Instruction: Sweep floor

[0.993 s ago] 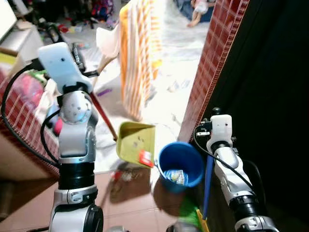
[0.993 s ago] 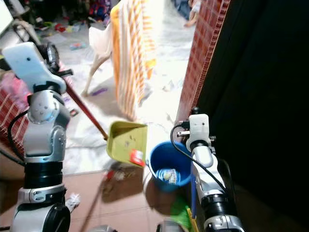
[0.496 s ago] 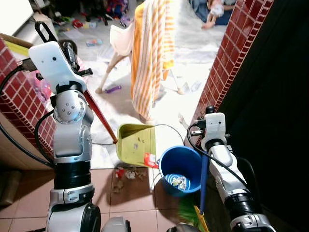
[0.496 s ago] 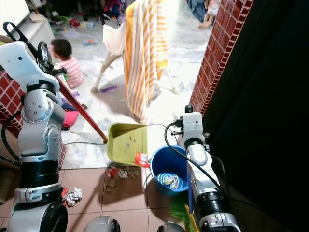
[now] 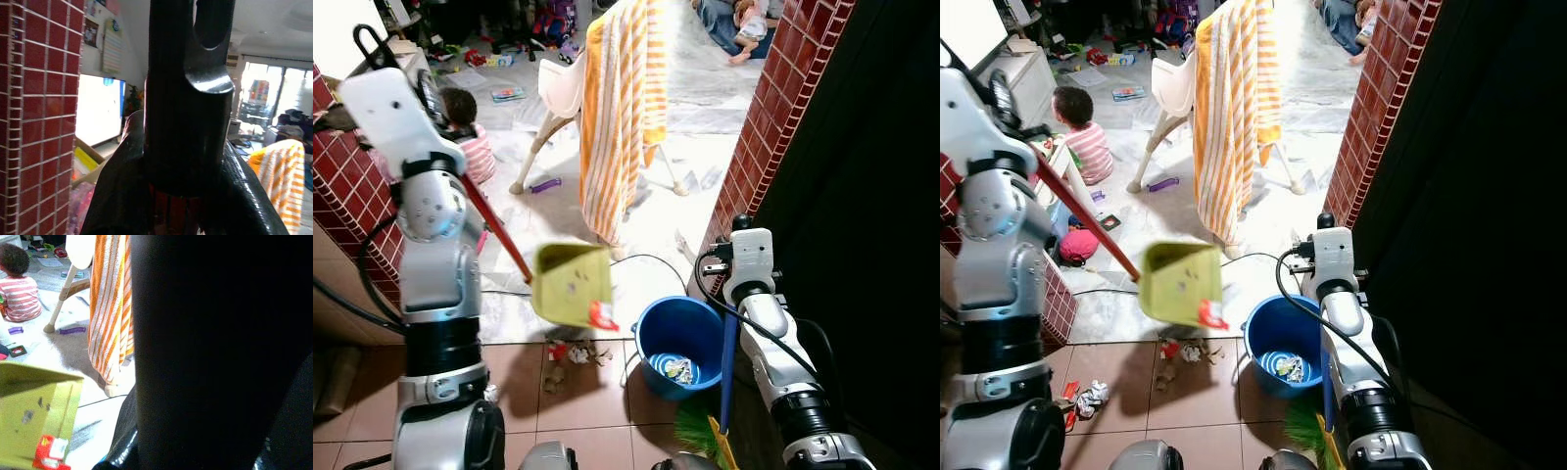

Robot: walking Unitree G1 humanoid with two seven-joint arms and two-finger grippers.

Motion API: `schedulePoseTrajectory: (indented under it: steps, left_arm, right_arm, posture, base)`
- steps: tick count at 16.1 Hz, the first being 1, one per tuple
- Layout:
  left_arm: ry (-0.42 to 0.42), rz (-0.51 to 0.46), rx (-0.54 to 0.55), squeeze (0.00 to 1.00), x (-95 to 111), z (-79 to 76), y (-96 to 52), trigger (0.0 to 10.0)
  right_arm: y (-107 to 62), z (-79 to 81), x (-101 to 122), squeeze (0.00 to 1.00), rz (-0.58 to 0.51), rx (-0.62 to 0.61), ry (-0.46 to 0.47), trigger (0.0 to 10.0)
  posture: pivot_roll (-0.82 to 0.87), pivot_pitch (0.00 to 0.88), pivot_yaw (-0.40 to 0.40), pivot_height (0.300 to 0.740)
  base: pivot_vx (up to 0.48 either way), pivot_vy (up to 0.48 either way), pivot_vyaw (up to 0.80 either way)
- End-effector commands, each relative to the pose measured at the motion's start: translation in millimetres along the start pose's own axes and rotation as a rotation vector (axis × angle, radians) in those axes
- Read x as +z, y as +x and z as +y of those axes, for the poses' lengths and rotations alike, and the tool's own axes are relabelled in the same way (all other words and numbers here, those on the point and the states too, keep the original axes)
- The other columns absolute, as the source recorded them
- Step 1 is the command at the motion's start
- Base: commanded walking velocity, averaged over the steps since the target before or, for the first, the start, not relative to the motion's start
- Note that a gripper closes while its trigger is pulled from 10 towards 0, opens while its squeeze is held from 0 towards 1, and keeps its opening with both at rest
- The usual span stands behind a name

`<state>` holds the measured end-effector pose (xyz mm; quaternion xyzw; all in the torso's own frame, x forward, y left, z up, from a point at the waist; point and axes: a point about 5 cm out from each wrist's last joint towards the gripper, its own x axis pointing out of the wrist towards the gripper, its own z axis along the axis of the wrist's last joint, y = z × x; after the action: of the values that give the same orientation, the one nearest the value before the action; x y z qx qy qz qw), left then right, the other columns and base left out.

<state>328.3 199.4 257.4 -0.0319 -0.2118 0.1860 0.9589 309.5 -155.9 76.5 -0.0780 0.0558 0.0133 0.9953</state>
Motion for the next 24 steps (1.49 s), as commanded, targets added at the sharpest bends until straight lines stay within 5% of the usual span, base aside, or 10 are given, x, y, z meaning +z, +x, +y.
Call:
schedulePoseTrajectory:
  steps: [1, 3, 10, 15, 20, 24]
  left_arm:
    - [-0.044, -0.118, 0.007, 0.0, 28.1, -2.2, 5.4, 10.0]
    - [-0.085, -0.119, 0.017, 0.0, 32.0, -3.9, 7.0, 10.0]
    - [-0.247, -0.115, -0.123, 0.0, 39.8, -55.2, 2.0, 10.0]
    - [-0.233, -0.102, -0.383, 0.0, 21.8, -109.2, -20.3, 10.0]
    - [-0.202, -0.06, -0.61, 0.0, -15.1, -153.3, -59.0, 10.0]
    - [-0.144, -0.207, -1.099, 0.0, -7.9, -194.1, -112.4, 10.0]
  right_arm:
    - [2.7, -1.7, 3.8, 0.0, -0.018, -0.001, -0.007, 10.0]
    - [2.7, -1.8, 3.8, 0.0, -0.018, -0.001, -0.008, 10.0]
    - [3.3, -1.0, 3.2, 0.0, -0.018, -0.001, -0.009, 10.0]
    - [1.4, -4.9, 9.4, 0.0, -0.041, -0.012, -0.026, 10.0]
    - [-14.8, -33.6, 16.3, 0.0, -0.073, -0.117, -0.047, 10.0]
    - [-13.3, -35.1, 22.0, 0.0, -0.077, -0.137, -0.038, 10.0]
  posture:
    - [-0.02, 0.0, -0.009, 0.74]
    - [-0.02, 0.0, -0.009, 0.74]
    - [-0.02, 0.0, -0.006, 0.74]
    - [-0.06, 0.0, 0.002, 0.74]
    - [-0.14, 0.0, 0.03, 0.74]
    - [-0.11, 0.0, 0.04, 0.74]
  base:
    - [0.0, 0.0, 0.0]
    - [0.0, 0.0, 0.0]
    - [0.0, 0.0, 0.0]
    - [0.0, 0.0, 0.0]
    - [0.0, 0.0, 0.0]
    - [0.0, 0.0, 0.0]
